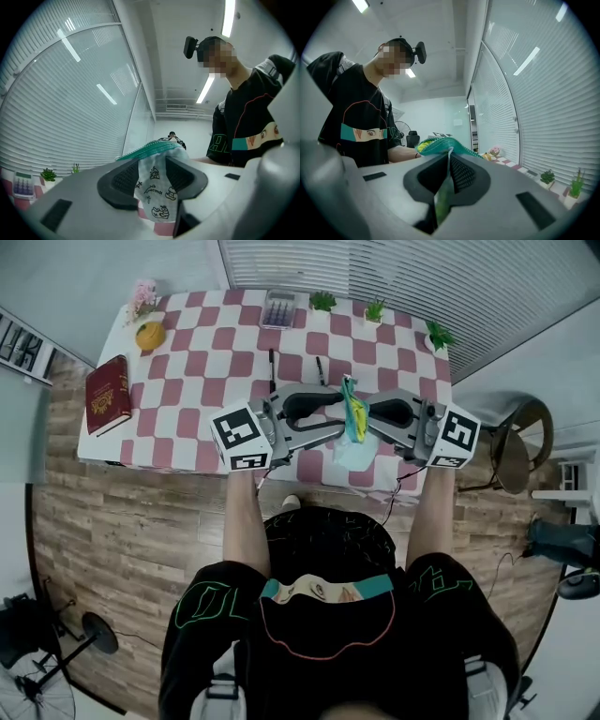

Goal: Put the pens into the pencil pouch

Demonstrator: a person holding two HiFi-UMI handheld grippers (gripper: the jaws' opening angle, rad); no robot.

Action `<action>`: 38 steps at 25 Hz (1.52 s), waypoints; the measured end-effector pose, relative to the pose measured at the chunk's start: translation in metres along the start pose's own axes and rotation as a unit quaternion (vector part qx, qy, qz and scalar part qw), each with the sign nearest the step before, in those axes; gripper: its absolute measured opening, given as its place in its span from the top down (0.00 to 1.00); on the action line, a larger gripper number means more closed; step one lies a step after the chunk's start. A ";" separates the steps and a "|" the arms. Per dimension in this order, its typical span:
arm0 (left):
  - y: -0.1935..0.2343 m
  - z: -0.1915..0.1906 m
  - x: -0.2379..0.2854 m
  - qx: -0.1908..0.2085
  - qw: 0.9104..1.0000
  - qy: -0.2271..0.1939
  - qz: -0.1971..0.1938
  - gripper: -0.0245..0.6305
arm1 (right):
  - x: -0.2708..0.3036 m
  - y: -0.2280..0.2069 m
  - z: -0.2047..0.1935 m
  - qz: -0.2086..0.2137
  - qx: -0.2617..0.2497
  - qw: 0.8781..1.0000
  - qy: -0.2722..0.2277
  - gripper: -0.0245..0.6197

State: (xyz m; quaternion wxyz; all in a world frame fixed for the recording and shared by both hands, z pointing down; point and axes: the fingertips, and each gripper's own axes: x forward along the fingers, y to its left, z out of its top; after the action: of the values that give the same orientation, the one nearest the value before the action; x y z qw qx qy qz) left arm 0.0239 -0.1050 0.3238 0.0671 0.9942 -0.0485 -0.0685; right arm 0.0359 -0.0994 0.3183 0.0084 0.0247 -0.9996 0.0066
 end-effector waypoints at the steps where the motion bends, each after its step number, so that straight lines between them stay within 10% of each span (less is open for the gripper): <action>1: -0.001 0.000 0.002 0.002 1.000 0.000 -0.002 0.69 | -0.001 0.001 0.000 0.002 0.000 1.000 0.002 0.94; 15: -0.007 0.003 0.016 0.031 0.999 -0.004 -0.011 0.96 | -0.010 0.000 0.002 0.006 0.005 1.000 0.005 0.94; 38: 0.012 0.000 -0.006 0.017 0.999 -0.030 0.033 0.97 | -0.043 -0.011 0.000 -0.037 0.007 0.999 -0.019 0.94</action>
State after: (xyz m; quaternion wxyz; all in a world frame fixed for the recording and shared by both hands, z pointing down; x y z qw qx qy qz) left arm 0.0164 -0.1162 0.3263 0.0513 0.9905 -0.0840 -0.0956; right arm 0.0792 -0.1086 0.3181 -0.0103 0.0616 -0.9980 0.0132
